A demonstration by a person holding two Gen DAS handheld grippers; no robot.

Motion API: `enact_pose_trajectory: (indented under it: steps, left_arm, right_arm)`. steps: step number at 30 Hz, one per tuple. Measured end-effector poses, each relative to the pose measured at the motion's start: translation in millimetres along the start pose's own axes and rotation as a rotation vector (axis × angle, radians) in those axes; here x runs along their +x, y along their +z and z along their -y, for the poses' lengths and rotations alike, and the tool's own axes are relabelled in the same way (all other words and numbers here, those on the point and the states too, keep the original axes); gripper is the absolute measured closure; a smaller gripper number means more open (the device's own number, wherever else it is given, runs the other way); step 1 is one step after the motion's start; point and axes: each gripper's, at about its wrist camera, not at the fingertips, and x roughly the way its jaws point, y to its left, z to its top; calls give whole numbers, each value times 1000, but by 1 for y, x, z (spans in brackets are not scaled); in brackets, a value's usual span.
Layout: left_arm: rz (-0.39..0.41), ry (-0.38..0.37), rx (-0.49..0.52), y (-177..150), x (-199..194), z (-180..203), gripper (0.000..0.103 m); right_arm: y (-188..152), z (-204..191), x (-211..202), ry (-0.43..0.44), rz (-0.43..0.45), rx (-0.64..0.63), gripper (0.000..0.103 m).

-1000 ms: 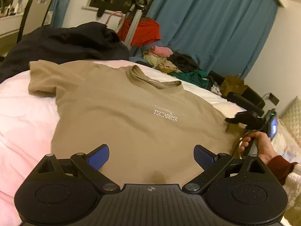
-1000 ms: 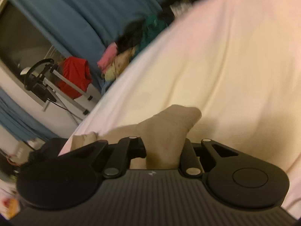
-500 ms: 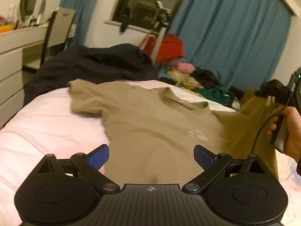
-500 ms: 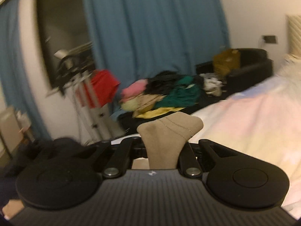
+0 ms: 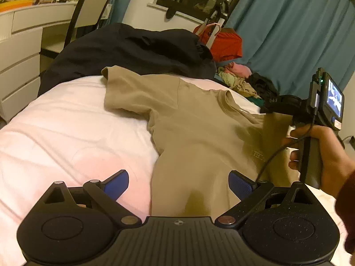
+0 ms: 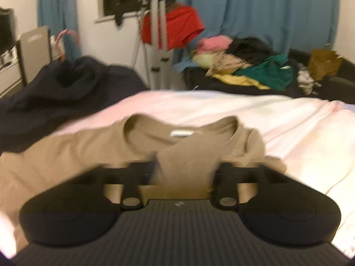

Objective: Fold clothes

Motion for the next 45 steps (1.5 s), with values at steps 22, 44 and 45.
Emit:
enact_pose_trajectory:
  steps: [22,44,45]
  left_arm:
    - [20,-59,221,-42,-55,53,5]
    - [-235,-271,447,-148,-55,207,19]
    - [-256,-293,450,-155,-55,214,20]
  right_arm:
    - [-158,78,-306,166,350,121,0]
    - [-233,249,-344,-119,464,569,0]
    - [-236,253,-345,-118,473,580,0]
